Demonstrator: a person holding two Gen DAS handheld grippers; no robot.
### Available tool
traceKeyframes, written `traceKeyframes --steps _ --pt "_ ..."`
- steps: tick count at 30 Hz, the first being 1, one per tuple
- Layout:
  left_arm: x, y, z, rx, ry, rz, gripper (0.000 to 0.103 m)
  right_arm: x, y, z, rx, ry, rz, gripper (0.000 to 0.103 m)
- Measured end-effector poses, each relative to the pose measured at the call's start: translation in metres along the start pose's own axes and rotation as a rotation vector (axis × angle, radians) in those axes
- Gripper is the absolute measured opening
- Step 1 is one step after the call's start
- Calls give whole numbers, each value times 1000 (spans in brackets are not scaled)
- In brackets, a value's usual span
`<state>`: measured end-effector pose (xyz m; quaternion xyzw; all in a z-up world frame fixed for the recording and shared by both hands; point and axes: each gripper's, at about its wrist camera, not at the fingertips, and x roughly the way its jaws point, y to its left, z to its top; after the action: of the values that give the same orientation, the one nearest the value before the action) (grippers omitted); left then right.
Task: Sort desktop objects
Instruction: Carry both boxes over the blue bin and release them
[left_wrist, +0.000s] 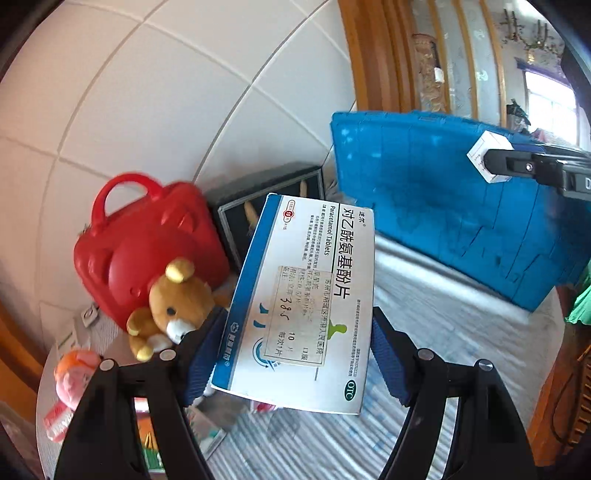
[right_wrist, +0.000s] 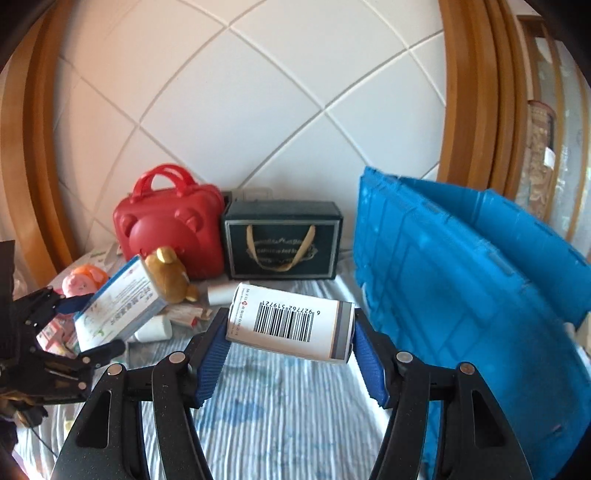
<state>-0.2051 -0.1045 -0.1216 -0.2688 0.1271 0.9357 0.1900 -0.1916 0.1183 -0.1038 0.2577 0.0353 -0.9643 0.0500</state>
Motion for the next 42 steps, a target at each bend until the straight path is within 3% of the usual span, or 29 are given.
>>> traceKeyframes --steps 6,10,18,23,25,26,28,31,35,42 --pt "-11 -71 92 70 -154 -108 75 -87 -62 21 48 -150 -145 63" --pt "1 -133 150 122 -207 -164 75 -116 -124 31 104 -184 -242 63" --pt "32 -243 231 164 -234 -180 75 -129 -244 44 204 -184 -331 64" --pt "42 -279 267 162 -242 -177 76 -121 -296 50 239 -176 -330 65" --pt "49 -289 284 175 -222 -181 79 -116 -313 55 257 -163 -340 69" --pt "51 -293 291 184 -216 -161 79 -115 -321 57 267 -159 -345 82" --pt "54 -299 300 207 -218 -109 80 -121 -332 59 290 -194 -352 94" --pt "57 -304 303 200 -218 -47 81 -131 -344 59 309 -240 -344 95" --pt "55 -300 295 126 -215 -26 81 -137 -347 54 325 -265 -328 100" --pt "45 -295 272 90 -216 31 81 -140 -337 42 325 -284 -308 103"
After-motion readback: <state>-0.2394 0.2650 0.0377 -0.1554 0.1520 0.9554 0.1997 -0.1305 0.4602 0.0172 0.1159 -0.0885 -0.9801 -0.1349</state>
